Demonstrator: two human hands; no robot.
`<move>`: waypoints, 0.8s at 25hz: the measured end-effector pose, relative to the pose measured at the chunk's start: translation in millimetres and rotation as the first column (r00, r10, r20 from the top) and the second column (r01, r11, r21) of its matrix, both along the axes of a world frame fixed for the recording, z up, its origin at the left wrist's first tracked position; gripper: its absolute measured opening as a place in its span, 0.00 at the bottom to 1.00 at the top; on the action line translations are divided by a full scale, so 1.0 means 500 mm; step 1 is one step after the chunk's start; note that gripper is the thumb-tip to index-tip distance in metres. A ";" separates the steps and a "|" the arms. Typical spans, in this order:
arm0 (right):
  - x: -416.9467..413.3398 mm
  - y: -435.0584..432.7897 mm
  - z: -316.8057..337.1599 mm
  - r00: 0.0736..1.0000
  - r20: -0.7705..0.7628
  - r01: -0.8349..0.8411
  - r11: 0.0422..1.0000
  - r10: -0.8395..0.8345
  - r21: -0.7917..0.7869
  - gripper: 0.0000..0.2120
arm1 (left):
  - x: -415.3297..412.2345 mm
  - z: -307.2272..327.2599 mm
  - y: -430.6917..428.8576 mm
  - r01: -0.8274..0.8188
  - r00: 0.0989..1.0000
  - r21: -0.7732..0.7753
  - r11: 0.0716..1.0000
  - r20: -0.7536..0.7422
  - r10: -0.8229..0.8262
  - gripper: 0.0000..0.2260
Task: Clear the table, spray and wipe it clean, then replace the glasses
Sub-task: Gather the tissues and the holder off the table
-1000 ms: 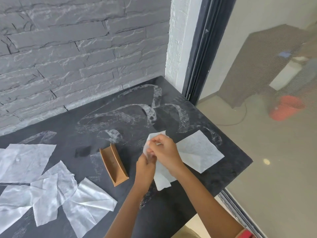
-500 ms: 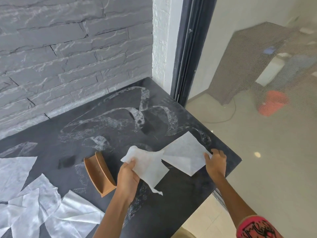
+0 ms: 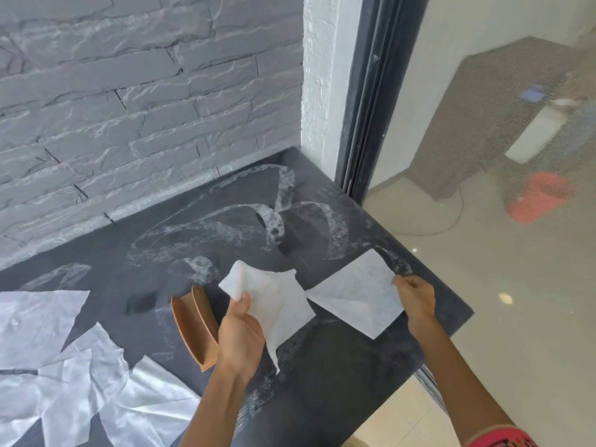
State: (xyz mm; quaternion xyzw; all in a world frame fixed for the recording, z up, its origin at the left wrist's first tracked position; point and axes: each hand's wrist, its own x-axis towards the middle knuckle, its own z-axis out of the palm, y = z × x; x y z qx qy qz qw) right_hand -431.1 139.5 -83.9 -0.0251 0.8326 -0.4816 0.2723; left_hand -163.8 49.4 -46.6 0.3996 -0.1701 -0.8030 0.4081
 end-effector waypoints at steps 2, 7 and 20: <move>0.026 -0.009 0.037 0.995 0.095 0.029 0.991 -0.016 -0.133 0.10 | 0.005 -0.002 -0.002 -0.039 0.998 0.009 0.999 -0.041 0.040 0.14; 0.154 -0.068 0.147 0.991 0.115 -0.032 0.957 0.068 -0.289 0.07 | -0.003 -0.010 0.000 -0.041 0.999 0.027 0.999 -0.030 0.042 0.17; 0.437 -0.172 0.203 0.777 0.042 -0.587 0.747 0.628 -0.312 0.18 | 0.016 0.017 0.030 0.037 0.999 -0.053 0.998 -0.030 -0.039 0.20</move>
